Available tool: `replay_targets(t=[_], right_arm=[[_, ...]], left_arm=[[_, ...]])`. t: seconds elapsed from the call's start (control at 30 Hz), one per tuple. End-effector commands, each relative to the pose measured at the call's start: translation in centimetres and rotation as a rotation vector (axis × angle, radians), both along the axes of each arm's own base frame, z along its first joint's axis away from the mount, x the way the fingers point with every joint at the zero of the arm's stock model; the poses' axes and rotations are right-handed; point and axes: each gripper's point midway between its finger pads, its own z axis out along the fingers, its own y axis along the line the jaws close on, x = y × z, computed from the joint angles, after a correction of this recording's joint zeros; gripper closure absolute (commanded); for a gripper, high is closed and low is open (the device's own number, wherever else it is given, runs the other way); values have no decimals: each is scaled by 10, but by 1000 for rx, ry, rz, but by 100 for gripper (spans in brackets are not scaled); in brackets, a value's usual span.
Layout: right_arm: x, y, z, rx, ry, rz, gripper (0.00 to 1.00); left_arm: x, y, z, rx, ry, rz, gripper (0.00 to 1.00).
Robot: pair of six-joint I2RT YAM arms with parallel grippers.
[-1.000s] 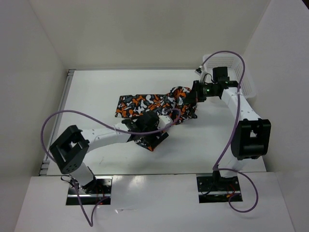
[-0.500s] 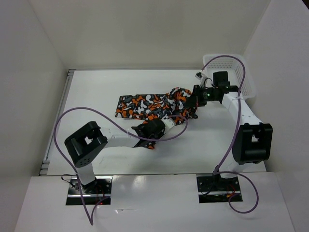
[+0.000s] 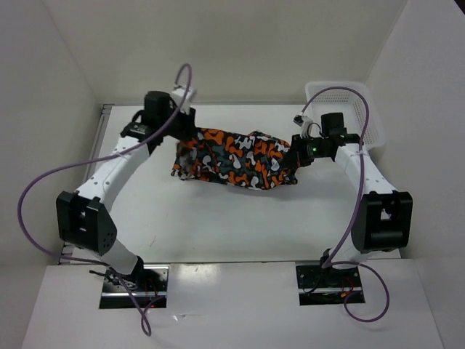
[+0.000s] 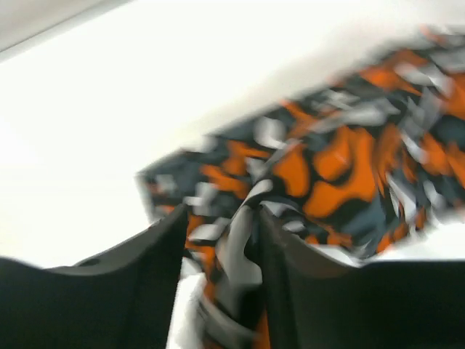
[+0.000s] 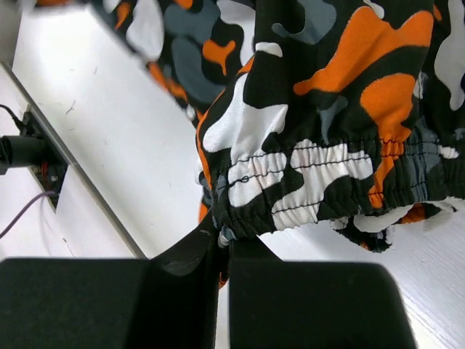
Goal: Fold and stack the shorts
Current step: Flatten the shorts out
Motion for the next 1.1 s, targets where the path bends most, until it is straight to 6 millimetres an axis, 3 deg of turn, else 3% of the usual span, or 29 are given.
replay_targets(t=[0.0,0.03,0.07,0.13,0.17,0.2,0.23,0.27,0.3,0.37,0.53,0.77,0.93,1.07], right_arm=[[-3,0,-4,-10,8,-1,100],[-1,0,-6,-10,8,-1,100],[4,1,-6,0,19,-16,100],[10,1,-3,4,6,-22,100],[13,0,0,-4,-5,-28,100],[13,0,-3,0,12,-34,100],[13,1,-3,0,12,-34,100],[15,1,0,0,3,-34,100],[15,1,0,0,3,-34,100],[16,1,-3,0,12,-34,100],[18,0,-3,-7,-11,-24,100],[26,0,-3,-7,-9,-24,100],[25,0,-8,-16,-6,-11,100],[22,-2,-13,-33,-1,-5,100]], left_arm=[[24,32,-69,28,172,61,46],[39,64,-80,69,181,162,32],[47,75,-85,87,191,198,8],[53,86,-82,109,175,240,0],[50,86,-62,92,118,242,0],[46,87,-55,84,93,243,0],[28,77,-67,92,113,214,0],[17,74,-48,78,68,204,0],[8,76,-49,79,69,204,0],[-32,77,-71,108,192,176,0],[-82,106,-132,133,530,201,4],[-85,110,-165,-126,653,163,6],[-71,110,-189,-126,679,163,13],[-69,103,-194,-139,685,140,21]])
